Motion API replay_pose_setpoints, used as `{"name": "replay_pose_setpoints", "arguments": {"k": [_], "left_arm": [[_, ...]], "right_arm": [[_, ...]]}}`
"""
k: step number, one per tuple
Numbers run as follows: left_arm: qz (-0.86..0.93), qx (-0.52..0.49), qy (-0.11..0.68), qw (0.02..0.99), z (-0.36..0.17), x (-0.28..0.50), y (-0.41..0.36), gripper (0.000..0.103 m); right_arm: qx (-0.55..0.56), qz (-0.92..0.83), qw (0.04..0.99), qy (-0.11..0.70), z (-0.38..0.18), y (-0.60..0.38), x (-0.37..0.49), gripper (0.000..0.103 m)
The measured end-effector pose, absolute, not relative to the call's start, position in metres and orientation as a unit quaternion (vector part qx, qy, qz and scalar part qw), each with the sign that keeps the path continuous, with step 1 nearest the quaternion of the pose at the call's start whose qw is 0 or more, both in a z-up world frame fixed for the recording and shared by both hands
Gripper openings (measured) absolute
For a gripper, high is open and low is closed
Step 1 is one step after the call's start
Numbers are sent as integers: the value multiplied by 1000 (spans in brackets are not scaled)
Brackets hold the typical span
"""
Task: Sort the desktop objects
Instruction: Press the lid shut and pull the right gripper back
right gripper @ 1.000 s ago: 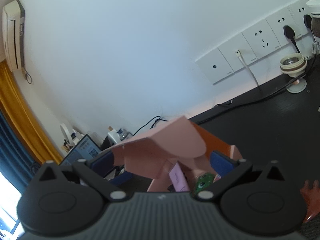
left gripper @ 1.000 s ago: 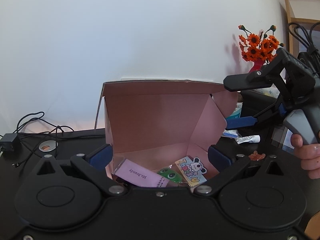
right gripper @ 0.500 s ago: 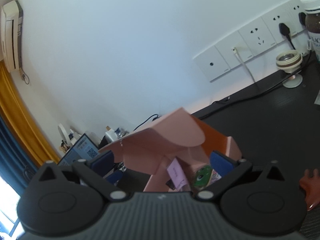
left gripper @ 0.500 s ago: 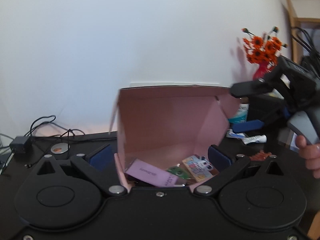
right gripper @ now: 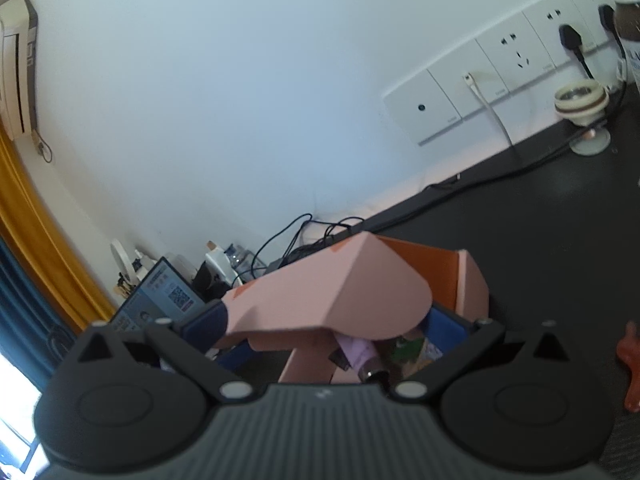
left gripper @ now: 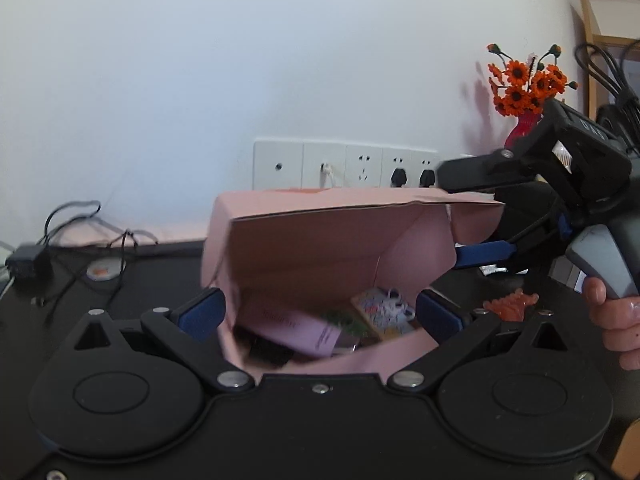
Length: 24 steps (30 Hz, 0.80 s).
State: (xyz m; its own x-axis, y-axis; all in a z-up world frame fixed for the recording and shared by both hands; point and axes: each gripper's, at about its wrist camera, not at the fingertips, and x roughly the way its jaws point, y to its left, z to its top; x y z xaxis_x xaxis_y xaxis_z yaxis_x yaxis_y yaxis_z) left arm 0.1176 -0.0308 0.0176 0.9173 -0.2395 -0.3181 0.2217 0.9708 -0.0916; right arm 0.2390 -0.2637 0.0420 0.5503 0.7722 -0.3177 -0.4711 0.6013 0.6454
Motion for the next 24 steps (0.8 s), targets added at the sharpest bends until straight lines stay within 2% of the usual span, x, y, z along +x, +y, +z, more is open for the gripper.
{"name": "replay_pose_setpoints", "arguments": {"k": [5, 16, 24], "left_arm": [[-106, -33, 159, 981, 19, 96, -11, 103], [-39, -67, 74, 994, 57, 90, -6, 103], [42, -98, 127, 986, 56, 131, -2, 103]], "right_arm": [[244, 348, 859, 287, 38, -284, 223, 102], [260, 284, 894, 229, 49, -285, 212, 102], [270, 218, 906, 241, 37, -259, 222, 102]]}}
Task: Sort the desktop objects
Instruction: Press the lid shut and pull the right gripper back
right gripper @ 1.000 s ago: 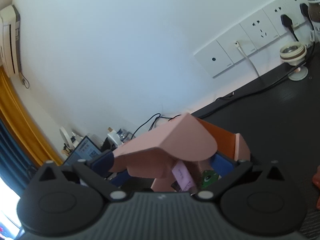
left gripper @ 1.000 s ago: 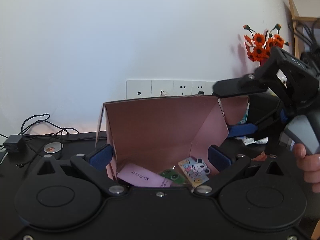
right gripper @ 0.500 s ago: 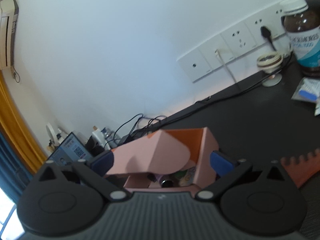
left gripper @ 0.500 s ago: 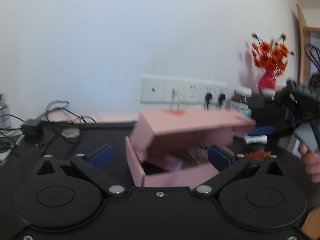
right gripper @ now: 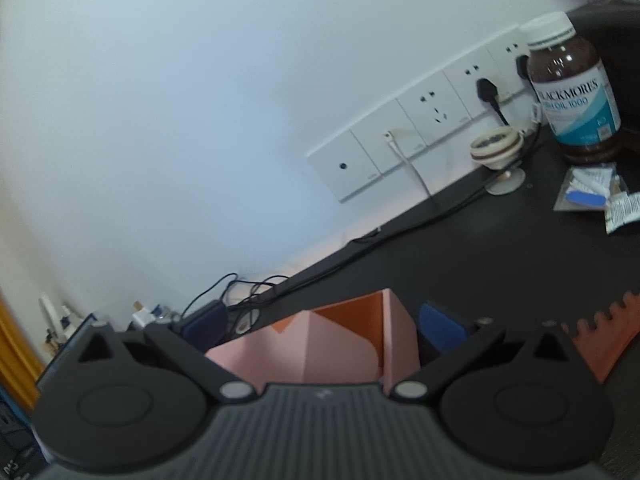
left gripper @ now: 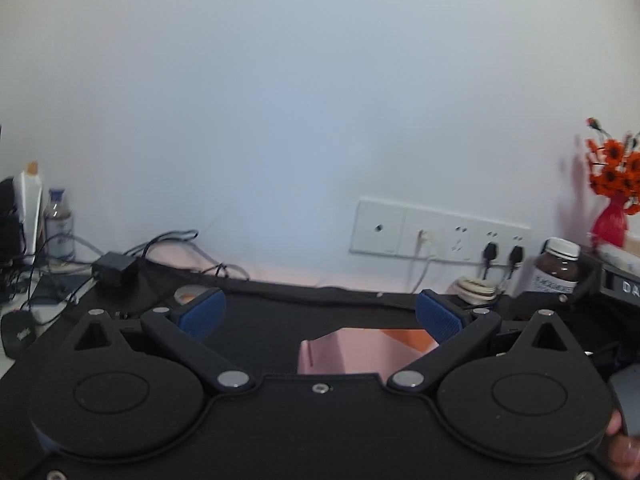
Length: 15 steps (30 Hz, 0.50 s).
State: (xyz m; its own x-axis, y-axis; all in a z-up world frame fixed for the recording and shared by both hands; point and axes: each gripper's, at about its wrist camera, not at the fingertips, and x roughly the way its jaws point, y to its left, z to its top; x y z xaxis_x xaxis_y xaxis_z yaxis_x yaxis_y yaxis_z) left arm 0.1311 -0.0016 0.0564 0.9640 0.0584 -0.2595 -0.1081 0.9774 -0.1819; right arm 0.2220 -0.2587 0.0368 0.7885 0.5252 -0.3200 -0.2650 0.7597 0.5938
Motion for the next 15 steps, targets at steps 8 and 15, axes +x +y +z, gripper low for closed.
{"name": "replay_pose_setpoints", "arguments": {"k": [8, 15], "left_arm": [[58, -87, 165, 981, 37, 139, 8, 103], [59, -64, 186, 979, 24, 138, 6, 103]], "right_arm": [[274, 201, 898, 280, 14, -256, 228, 102], [254, 191, 901, 295, -1, -257, 221, 102]]}}
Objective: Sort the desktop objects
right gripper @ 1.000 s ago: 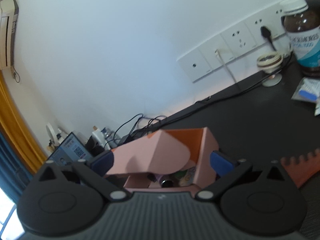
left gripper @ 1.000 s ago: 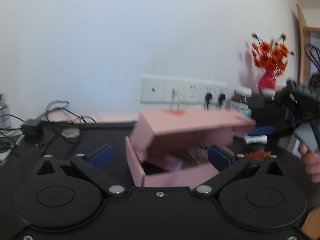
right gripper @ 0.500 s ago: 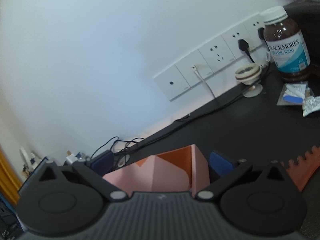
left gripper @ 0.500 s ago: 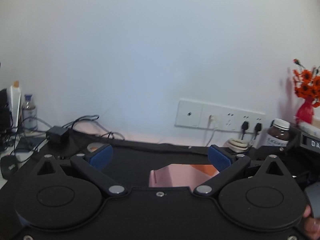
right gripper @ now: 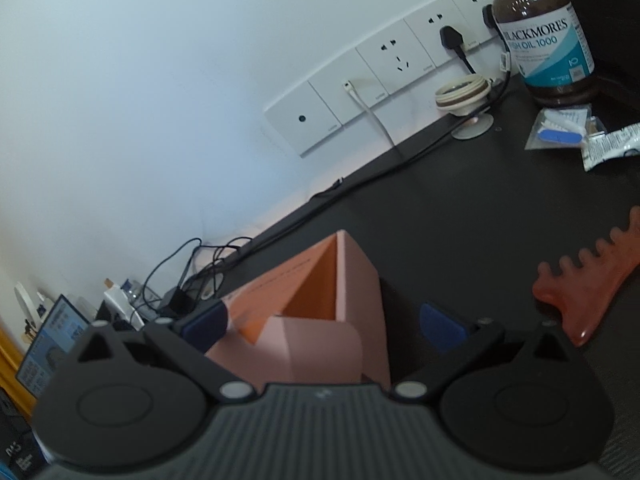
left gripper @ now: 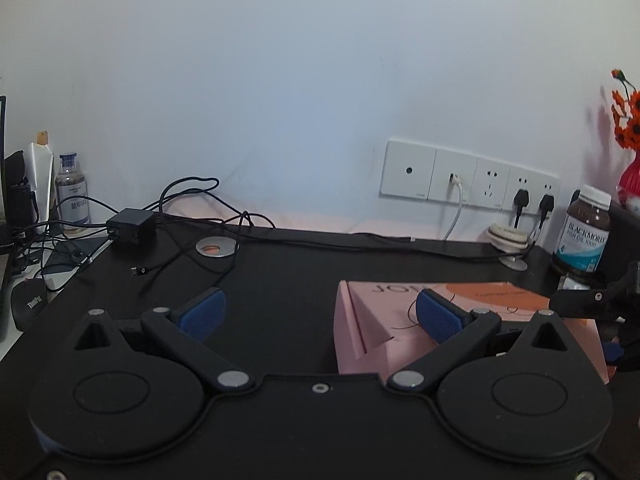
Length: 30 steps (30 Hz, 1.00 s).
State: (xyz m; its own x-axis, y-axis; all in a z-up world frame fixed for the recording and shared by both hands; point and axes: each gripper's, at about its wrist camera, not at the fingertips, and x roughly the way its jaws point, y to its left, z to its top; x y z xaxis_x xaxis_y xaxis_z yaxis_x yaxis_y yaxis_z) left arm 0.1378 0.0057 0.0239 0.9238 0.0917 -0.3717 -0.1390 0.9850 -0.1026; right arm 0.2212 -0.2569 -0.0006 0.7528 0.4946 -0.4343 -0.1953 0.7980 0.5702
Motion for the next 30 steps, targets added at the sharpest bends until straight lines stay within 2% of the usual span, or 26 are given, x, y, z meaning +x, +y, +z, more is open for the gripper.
{"name": "replay_pose_setpoints", "arguments": {"k": [16, 30], "left_arm": [[66, 15, 197, 978, 10, 135, -15, 103], [49, -1, 189, 981, 6, 128, -11, 103]], "right_arm": [[189, 174, 921, 293, -14, -244, 209, 102], [120, 177, 940, 267, -9, -233, 204, 102]]}}
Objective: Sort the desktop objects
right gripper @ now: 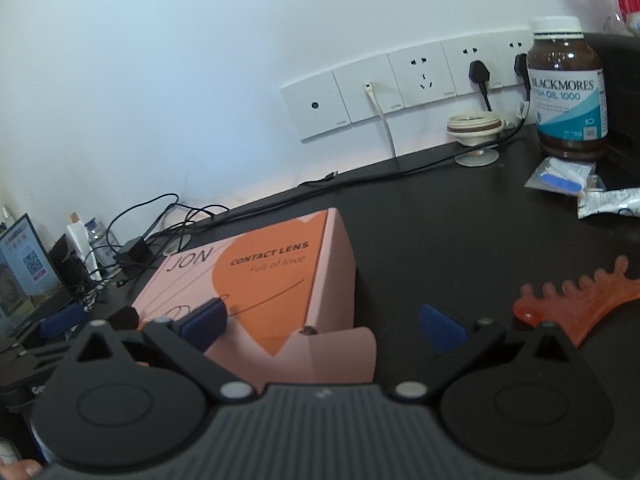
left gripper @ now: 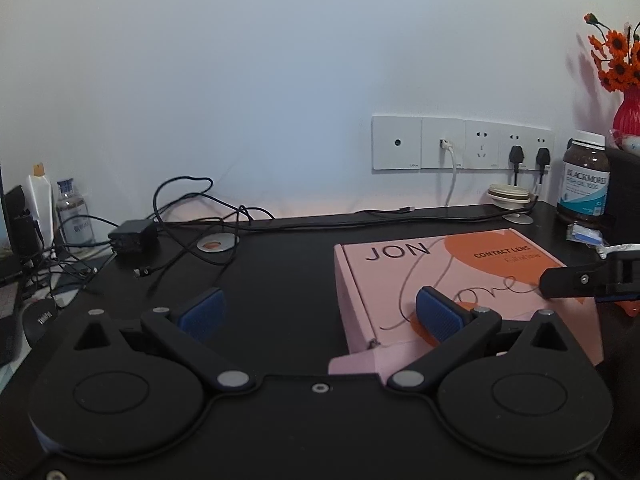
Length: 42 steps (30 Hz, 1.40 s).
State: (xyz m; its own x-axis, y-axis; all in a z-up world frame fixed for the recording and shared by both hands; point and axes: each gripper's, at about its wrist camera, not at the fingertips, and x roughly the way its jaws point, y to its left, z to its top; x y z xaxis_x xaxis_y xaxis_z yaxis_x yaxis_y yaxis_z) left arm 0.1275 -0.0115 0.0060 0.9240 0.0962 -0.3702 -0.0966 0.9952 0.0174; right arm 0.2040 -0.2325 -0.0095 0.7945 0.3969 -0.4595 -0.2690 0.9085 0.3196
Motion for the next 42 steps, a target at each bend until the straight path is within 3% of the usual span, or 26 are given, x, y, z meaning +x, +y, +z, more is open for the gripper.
{"name": "replay_pose_setpoints", "arguments": {"k": [14, 42], "left_arm": [[-14, 33, 218, 975, 2, 107, -19, 103], [38, 3, 236, 971, -4, 214, -18, 103]], "right_arm": [[9, 217, 940, 264, -10, -213, 175, 102], [28, 166, 947, 274, -12, -196, 277, 102]]}}
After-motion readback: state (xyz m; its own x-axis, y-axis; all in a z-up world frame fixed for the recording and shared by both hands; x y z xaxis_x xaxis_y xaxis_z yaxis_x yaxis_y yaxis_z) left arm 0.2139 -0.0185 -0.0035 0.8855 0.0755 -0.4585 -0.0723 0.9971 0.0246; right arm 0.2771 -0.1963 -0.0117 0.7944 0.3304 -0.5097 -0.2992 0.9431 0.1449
